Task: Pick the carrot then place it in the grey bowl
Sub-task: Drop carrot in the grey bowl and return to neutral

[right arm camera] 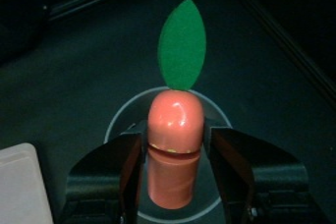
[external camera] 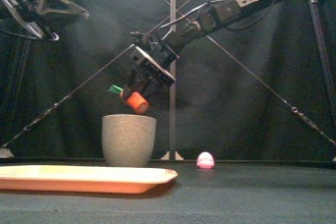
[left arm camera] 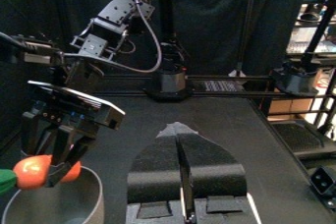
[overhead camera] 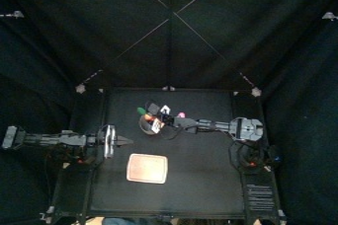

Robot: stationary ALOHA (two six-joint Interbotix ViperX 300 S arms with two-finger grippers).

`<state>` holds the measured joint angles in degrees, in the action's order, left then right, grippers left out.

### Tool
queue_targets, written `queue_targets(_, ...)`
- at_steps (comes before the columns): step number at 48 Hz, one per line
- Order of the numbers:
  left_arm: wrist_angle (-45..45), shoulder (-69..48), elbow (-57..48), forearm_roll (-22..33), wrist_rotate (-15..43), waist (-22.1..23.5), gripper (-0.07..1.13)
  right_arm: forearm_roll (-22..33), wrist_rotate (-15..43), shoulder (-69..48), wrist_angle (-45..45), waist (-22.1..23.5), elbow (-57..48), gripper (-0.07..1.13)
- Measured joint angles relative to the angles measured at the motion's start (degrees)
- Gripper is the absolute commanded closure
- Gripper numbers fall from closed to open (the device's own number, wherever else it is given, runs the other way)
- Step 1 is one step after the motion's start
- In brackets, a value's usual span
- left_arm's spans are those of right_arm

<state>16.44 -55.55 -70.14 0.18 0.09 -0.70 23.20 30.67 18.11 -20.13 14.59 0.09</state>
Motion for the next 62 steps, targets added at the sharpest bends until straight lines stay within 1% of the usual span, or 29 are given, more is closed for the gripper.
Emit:
queue_targets(3, 0.0, -0.09, 0.09, 0.0, 0.0, 0.0, 1.07, 0.0, -0.18, 0.0, 0.0, -0.09, -0.44, 0.19)
queue_targets(8, -0.09, -0.09, 0.09, 0.0, 0.0, 0.0, 1.07, 0.09, 0.0, 0.0, 0.09, -0.18, -1.05, 0.11)
queue_targets(17, -0.09, -0.09, 0.0, 0.0, 0.0, 0.09, 1.07, 0.09, 0.0, -0.62, 0.97, -0.26, -1.41, 0.11)
queue_targets(24, -0.09, -0.09, -0.09, 0.0, 0.0, 0.0, 1.07, 0.62, 0.0, -4.75, 0.79, -0.7, -3.6, 0.11)
queue_targets(33, -0.09, 0.0, -0.09, 0.0, 0.0, 0.0, 1.07, 3.34, 0.79, -15.47, 1.23, -3.34, -12.3, 0.11)
queue_targets(41, -0.09, 0.0, -0.09, 0.0, 0.0, 0.0, 1.07, 4.31, 0.62, -27.69, 3.25, -8.35, -22.15, 0.11)
queue_targets(42, -0.09, 0.0, -0.09, 0.0, 0.0, 0.0, 1.07, 4.31, 0.62, -27.69, 3.25, -8.35, -22.15, 0.11)
queue_targets(44, -0.09, -0.09, -0.18, 0.0, 0.09, 0.0, 1.07, 4.48, 0.62, -31.29, 3.96, -10.02, -25.05, 0.11)
queue_targets(47, 0.0, -0.09, -0.35, 0.0, 0.09, 0.0, 1.07, 4.75, 0.62, -34.37, 4.92, -11.34, -27.86, 0.11)
queue_targets(56, -0.09, -0.09, -0.35, 0.0, 0.09, -0.09, 1.07, 6.5, 0.7, -44.74, 8.35, -13.36, -37.44, 0.11)
queue_targets(62, -0.09, -0.35, -0.35, 0.0, 0.09, -0.09, 1.07, 6.68, 0.79, -53.53, 11.25, -13.71, -44.65, 0.11)
